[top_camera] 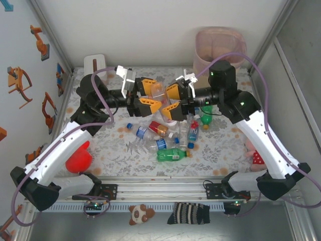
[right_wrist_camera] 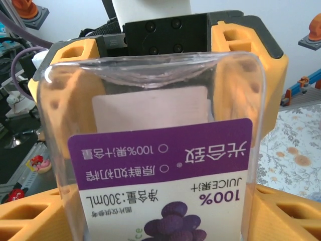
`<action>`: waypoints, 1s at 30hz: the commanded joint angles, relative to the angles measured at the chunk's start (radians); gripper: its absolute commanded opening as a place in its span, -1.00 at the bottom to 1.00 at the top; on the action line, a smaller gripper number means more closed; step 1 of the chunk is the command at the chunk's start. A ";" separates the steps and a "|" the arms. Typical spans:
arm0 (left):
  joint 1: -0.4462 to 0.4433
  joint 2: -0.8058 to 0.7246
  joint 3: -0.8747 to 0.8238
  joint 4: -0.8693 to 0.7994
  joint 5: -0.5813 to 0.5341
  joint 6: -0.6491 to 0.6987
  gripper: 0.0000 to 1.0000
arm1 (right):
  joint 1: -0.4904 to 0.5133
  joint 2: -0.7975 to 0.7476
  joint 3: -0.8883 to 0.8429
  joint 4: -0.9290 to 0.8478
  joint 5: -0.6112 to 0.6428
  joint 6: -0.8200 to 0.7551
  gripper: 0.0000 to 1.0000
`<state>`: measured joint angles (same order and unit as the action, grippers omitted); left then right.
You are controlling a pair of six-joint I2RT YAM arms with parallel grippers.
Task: Put the plastic bottles in the bin
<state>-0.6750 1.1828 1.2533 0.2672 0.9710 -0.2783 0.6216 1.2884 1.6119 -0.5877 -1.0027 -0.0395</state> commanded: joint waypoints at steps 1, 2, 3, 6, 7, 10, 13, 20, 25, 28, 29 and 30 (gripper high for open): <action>-0.006 -0.026 0.032 0.023 0.016 0.031 0.05 | 0.010 -0.039 -0.012 0.000 -0.034 -0.014 0.42; -0.009 -0.025 0.032 0.023 0.016 0.033 0.05 | 0.010 -0.041 -0.009 -0.001 -0.033 -0.014 0.40; -0.009 -0.024 0.032 0.024 0.015 0.033 0.05 | 0.010 -0.041 -0.009 -0.001 -0.034 -0.012 0.37; -0.012 -0.020 0.032 0.029 0.015 0.032 0.06 | 0.012 -0.041 -0.003 -0.001 -0.036 -0.012 0.30; -0.011 -0.020 0.032 0.031 0.014 0.031 0.07 | 0.012 -0.040 -0.002 0.000 -0.037 -0.012 0.28; -0.014 -0.019 0.031 0.033 0.005 0.030 0.15 | 0.012 -0.040 0.007 -0.001 -0.025 -0.011 0.23; -0.013 -0.026 0.022 0.030 -0.014 0.035 0.34 | 0.012 -0.041 0.019 -0.003 0.010 -0.010 0.19; -0.010 -0.095 -0.037 -0.009 -0.142 0.094 0.52 | -0.001 -0.036 0.067 -0.012 0.112 0.013 0.17; -0.009 -0.147 -0.077 -0.055 -0.232 0.131 0.56 | -0.063 -0.025 0.111 -0.011 0.180 0.019 0.17; -0.009 -0.171 -0.097 -0.078 -0.264 0.142 0.56 | -0.126 -0.002 0.153 -0.008 0.200 0.036 0.17; -0.009 -0.176 -0.103 -0.081 -0.273 0.145 0.56 | -0.151 0.010 0.172 -0.009 0.206 0.044 0.17; -0.008 -0.183 -0.109 -0.084 -0.279 0.146 0.56 | -0.173 0.021 0.188 -0.008 0.211 0.050 0.17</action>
<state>-0.6857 1.0183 1.1629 0.2047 0.7395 -0.1692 0.4942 1.2884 1.7458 -0.6167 -0.8330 -0.0193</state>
